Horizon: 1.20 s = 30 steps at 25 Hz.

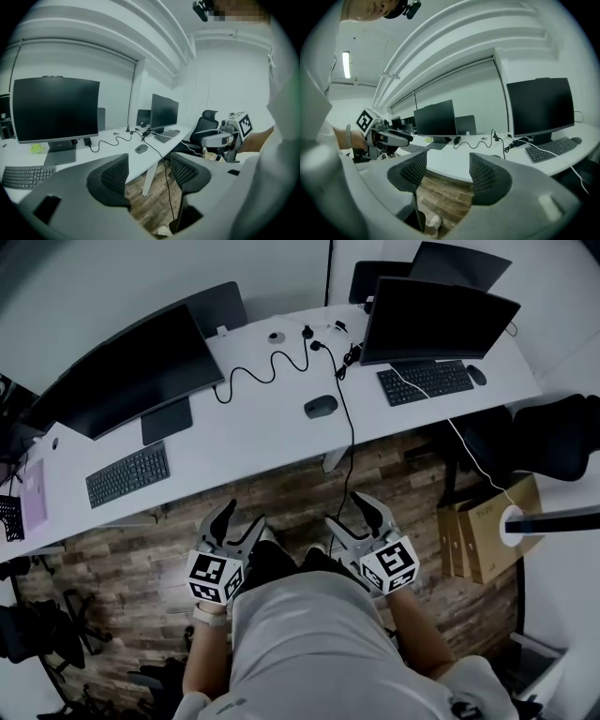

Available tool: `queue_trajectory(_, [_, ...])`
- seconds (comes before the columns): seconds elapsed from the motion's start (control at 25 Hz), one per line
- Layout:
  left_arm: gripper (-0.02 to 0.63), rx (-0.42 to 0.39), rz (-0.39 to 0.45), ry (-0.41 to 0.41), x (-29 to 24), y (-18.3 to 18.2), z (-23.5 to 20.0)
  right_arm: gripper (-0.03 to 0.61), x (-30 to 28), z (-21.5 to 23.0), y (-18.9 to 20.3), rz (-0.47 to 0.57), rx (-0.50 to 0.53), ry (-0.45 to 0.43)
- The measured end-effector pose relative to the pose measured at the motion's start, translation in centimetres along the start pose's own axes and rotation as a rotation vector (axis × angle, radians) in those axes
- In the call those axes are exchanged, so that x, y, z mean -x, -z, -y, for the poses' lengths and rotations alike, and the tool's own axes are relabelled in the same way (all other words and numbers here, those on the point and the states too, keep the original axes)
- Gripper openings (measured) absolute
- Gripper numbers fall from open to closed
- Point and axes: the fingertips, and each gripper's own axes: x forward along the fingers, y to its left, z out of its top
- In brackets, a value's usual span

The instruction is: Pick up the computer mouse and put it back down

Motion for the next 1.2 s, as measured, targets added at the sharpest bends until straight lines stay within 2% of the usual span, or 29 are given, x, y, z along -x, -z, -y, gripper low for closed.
queue_trajectory(0.32, [0.267,0.018,-0.032,0.008,-3.5,-0.2,-2.7,0.285,-4.0,2.9,-0.7,-0.031,-0.020,-0.003])
queue_trajectory(0.56, [0.267,0.035,-0.040,0.029,-6.4,-1.8,-7.8,0.285,-9.5,4.6,-3.0,-0.059,-0.003,0.001])
queue_trajectory(0.84, [0.267,0.028,-0.060,0.090,-9.6,-3.6,-13.7,0.285,-16.2,5.9,-5.3,-0.094,0.010,0.024])
queue_trajectory(1.2, [0.267,0.009,-0.112,0.147,-12.4,-3.6,-18.9,0.285,-23.0,6.7,-6.3,-0.154,0.027,0.024])
